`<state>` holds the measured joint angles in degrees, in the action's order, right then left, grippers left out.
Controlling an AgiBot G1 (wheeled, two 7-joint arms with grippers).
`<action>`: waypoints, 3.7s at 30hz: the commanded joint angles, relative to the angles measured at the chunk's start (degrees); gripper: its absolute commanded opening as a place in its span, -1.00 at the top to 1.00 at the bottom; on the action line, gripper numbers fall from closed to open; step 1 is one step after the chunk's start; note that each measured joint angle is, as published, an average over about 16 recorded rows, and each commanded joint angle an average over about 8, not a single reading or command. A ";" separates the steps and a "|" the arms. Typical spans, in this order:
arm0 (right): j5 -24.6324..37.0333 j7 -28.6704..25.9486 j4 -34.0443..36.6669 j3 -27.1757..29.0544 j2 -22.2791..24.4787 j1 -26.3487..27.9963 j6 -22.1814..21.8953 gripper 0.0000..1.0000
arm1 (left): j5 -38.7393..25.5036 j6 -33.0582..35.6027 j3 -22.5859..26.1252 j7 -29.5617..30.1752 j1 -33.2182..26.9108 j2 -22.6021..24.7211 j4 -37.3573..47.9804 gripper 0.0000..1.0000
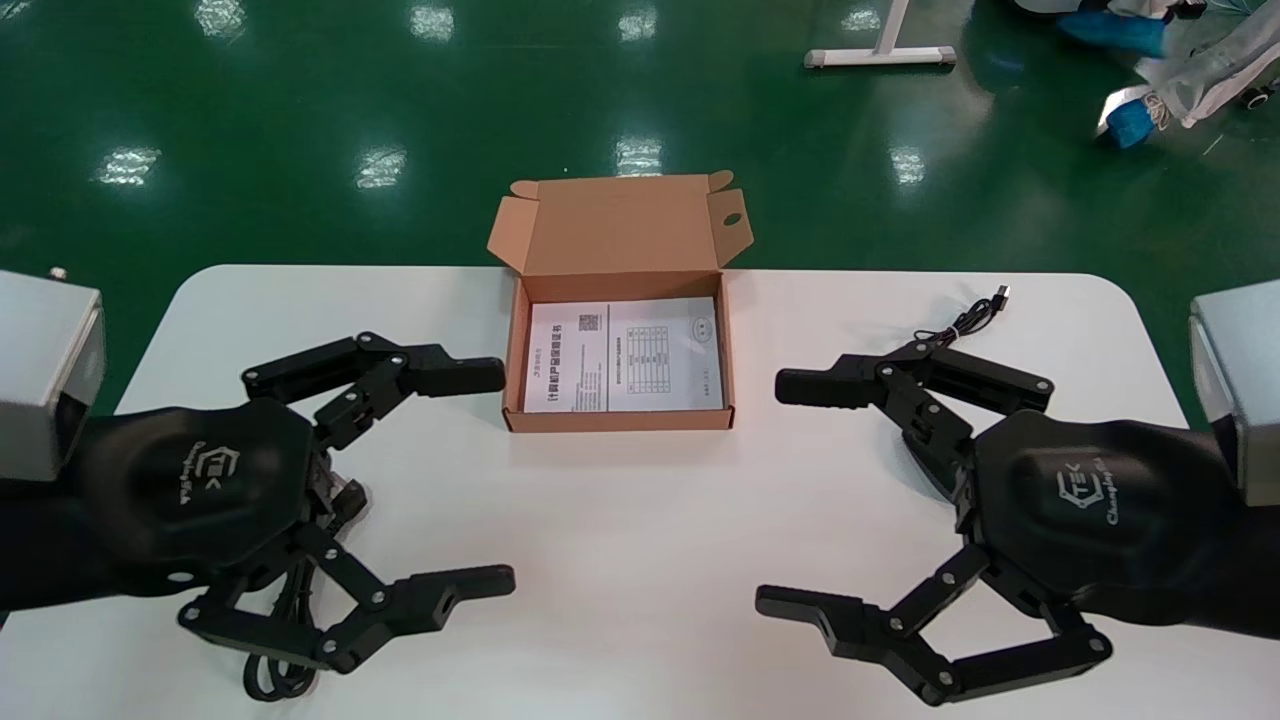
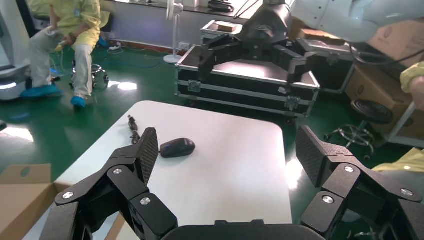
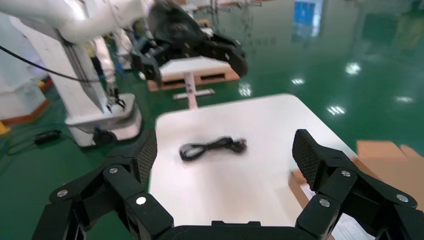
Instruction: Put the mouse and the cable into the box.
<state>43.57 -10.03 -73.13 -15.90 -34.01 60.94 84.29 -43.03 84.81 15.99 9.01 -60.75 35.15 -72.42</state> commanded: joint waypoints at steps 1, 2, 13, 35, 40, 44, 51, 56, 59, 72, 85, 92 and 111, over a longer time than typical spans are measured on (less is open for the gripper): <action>0.10 0.02 0.22 0.00 0.17 0.00 0.08 -1.00 | -0.10 0.02 0.05 0.01 -0.04 0.00 0.13 -1.00; 0.83 0.36 0.31 0.06 0.55 -0.28 -0.56 -1.00 | -0.57 -0.35 0.02 -0.71 0.35 0.03 0.54 -1.00; 10.81 2.37 -0.77 0.47 4.66 -6.29 -13.54 -1.00 | -5.08 -5.88 -1.23 -10.28 8.05 -0.73 5.94 -1.00; 25.34 9.58 8.93 -2.64 1.30 -12.64 -29.64 -1.00 | -2.09 -22.78 -10.32 -19.26 35.89 -8.39 2.09 -1.00; 26.32 12.73 12.54 -2.70 -0.75 -12.39 -31.35 -1.00 | -1.55 -27.47 -12.59 -21.09 41.90 -8.30 0.38 -1.00; 26.53 14.50 15.10 -2.65 -2.28 -11.64 -32.07 -1.00 | -1.22 -31.31 -14.56 -22.23 46.26 -8.25 -0.68 -1.00; 26.38 17.30 18.31 -2.31 -4.88 -10.89 -33.53 -1.00 | -1.68 -37.51 -16.97 -23.43 52.40 -7.88 -2.50 -1.00; 25.82 18.41 19.74 -1.87 -5.92 -10.94 -34.22 -1.00 | -2.08 -40.31 -17.93 -24.20 54.74 -7.27 -3.69 -1.00; 25.59 18.71 20.46 -1.70 -6.28 -10.96 -34.48 -1.00 | -2.40 -41.35 -18.15 -24.86 55.36 -6.66 -4.05 -1.00; 26.30 19.36 23.92 -2.08 -8.31 -10.10 -35.96 -1.00 | -3.00 -44.09 -17.69 -24.89 56.42 -4.73 -4.17 -1.00; 27.41 20.41 27.34 -2.68 -10.43 -7.82 -36.88 -1.00 | -1.97 -45.52 -19.87 -25.99 60.36 -3.82 -4.54 -1.00; 28.18 22.62 30.18 -2.96 -12.30 -5.54 -37.43 -1.00 | -1.57 -45.85 -20.23 -25.76 61.34 -3.58 -4.55 -1.00; 27.31 24.58 35.21 -2.51 -14.91 -1.85 -36.77 -1.00 | -1.34 -46.86 -20.23 -25.44 62.43 -2.62 -4.66 -1.00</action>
<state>70.88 14.43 -38.19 -18.44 -48.74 58.86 47.61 -44.41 37.90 -4.29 -16.55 1.60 32.53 -77.09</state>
